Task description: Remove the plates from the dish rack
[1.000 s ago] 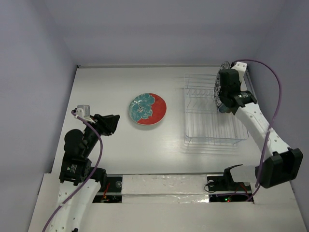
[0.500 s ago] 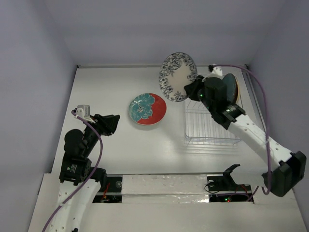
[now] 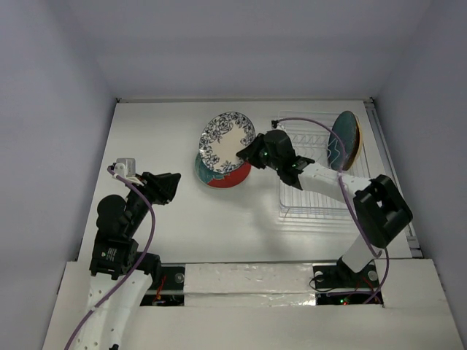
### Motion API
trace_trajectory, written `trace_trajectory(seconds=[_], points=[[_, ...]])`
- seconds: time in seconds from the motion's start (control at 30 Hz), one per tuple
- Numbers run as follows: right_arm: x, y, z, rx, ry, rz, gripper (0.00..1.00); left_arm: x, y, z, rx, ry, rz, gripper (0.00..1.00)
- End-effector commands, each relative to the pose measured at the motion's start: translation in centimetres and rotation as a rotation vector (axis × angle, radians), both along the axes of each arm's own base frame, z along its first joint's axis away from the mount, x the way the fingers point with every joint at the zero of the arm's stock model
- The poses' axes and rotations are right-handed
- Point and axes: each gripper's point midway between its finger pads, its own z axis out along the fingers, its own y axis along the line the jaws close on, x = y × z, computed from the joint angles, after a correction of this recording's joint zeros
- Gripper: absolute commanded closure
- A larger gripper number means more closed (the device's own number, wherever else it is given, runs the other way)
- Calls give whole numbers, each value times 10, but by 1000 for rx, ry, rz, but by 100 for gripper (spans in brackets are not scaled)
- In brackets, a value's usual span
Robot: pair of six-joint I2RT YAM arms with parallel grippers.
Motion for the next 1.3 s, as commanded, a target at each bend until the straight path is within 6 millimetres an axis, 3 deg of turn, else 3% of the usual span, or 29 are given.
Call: trace_trajectory(seconds=[0.0, 0.17, 0.37, 0.47, 0.6, 0.93, 1.1, 1.27], points=[[13, 35, 79, 288, -172, 20, 100, 2, 1, 15, -8, -54, 7, 66], [8, 51, 43, 303, -96, 64, 100, 1, 1, 16, -7, -59, 6, 66], [4, 57, 21, 299, -53, 76, 98, 1, 1, 17, -8, -62, 4, 66], [2, 58, 9, 288, -31, 85, 90, 0, 2, 18, -8, -67, 6, 66], [-5, 61, -7, 263, -1, 108, 70, -1, 2, 19, -11, -71, 6, 66], [-19, 59, -34, 183, 39, 142, 57, -2, 2, 20, -13, -75, 4, 66], [-22, 59, -37, 120, 43, 178, 30, -2, 2, 20, -11, -75, 4, 66], [-30, 52, -45, -3, 46, 212, 12, -3, 2, 21, -12, -82, 4, 66]])
